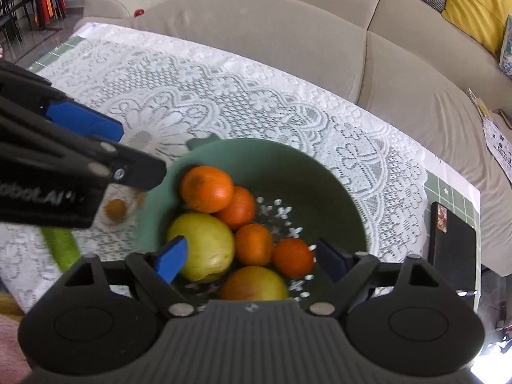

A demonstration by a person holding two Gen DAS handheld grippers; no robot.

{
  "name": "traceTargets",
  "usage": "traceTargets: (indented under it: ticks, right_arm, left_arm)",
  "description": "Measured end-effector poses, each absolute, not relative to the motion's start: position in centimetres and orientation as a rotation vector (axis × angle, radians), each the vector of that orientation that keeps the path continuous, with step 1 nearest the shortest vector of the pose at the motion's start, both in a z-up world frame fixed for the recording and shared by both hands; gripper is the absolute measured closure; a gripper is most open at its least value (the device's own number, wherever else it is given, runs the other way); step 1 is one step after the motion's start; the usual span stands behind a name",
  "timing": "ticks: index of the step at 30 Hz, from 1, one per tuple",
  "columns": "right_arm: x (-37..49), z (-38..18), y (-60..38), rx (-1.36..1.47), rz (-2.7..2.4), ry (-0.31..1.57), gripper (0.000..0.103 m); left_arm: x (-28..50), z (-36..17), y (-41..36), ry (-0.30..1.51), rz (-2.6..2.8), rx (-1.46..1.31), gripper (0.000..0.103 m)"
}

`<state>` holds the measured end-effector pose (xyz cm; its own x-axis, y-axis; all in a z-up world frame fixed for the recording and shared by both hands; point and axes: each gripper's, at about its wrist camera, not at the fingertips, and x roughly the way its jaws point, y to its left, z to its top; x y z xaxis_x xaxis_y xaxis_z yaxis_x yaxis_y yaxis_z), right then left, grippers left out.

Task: Organize fruits
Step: 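Lift both tools away and move toward the small brown fruits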

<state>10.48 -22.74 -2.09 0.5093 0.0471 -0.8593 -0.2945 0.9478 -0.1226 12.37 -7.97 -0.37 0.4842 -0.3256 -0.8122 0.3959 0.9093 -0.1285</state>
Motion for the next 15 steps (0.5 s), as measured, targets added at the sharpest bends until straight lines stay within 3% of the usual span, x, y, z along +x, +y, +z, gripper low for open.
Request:
traceTargets:
  ticks: [15]
  right_arm:
    - [5.0,-1.3,-19.1,-0.140,0.205,0.966,0.015]
  left_arm:
    - [8.1,1.2,-4.6,0.939,-0.389,0.140,0.044]
